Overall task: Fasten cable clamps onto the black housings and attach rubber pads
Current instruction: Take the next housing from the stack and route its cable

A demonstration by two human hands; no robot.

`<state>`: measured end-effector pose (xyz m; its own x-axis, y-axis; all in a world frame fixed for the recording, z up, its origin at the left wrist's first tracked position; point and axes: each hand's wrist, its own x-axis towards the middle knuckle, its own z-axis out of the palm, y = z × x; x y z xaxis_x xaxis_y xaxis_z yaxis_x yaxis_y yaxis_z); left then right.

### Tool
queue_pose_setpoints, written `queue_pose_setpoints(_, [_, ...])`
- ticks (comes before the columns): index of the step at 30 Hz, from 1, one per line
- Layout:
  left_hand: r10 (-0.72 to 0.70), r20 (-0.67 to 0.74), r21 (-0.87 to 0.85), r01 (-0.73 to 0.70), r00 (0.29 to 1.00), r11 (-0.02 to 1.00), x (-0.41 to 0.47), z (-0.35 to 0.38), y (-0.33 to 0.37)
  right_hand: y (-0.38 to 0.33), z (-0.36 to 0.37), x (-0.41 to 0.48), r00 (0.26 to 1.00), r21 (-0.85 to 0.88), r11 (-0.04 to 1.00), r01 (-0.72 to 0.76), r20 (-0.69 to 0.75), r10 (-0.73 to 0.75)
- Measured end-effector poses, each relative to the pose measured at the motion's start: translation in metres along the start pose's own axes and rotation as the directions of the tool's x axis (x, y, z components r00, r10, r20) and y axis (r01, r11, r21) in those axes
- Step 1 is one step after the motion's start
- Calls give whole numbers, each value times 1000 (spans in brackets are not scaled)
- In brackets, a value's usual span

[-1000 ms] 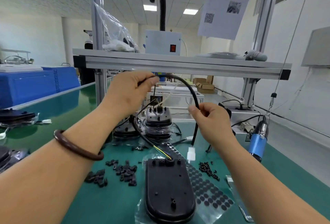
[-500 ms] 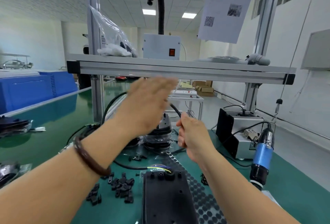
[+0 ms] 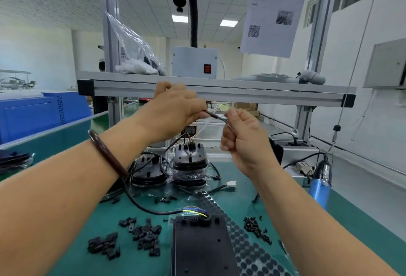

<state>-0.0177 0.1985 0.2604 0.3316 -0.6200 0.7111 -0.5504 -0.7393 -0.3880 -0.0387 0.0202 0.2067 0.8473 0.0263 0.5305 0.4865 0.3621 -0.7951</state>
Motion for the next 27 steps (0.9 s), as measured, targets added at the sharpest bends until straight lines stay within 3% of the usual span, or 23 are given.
queue_pose_setpoints(8, [63, -4, 10, -63, 998, 998, 19, -10, 0, -18, -31, -9, 991, 39, 991, 128, -53, -126])
queue_pose_setpoints(21, [193, -5, 81, -192, 981, 978, 39, -8, 0, -21, -60, -27, 990, 36, 991, 131, -47, -130])
queue_pose_setpoints(23, [166, 0, 82, -166, 986, 983, 40, -6, 6, -18, -61, -26, 991, 68, 991, 113, -85, -108])
queue_pose_setpoints(27, [-75, -77, 82, 81, 994, 993, 32, -1, 27, -7, -57, -21, 978, 206, 977, 60, -206, -17])
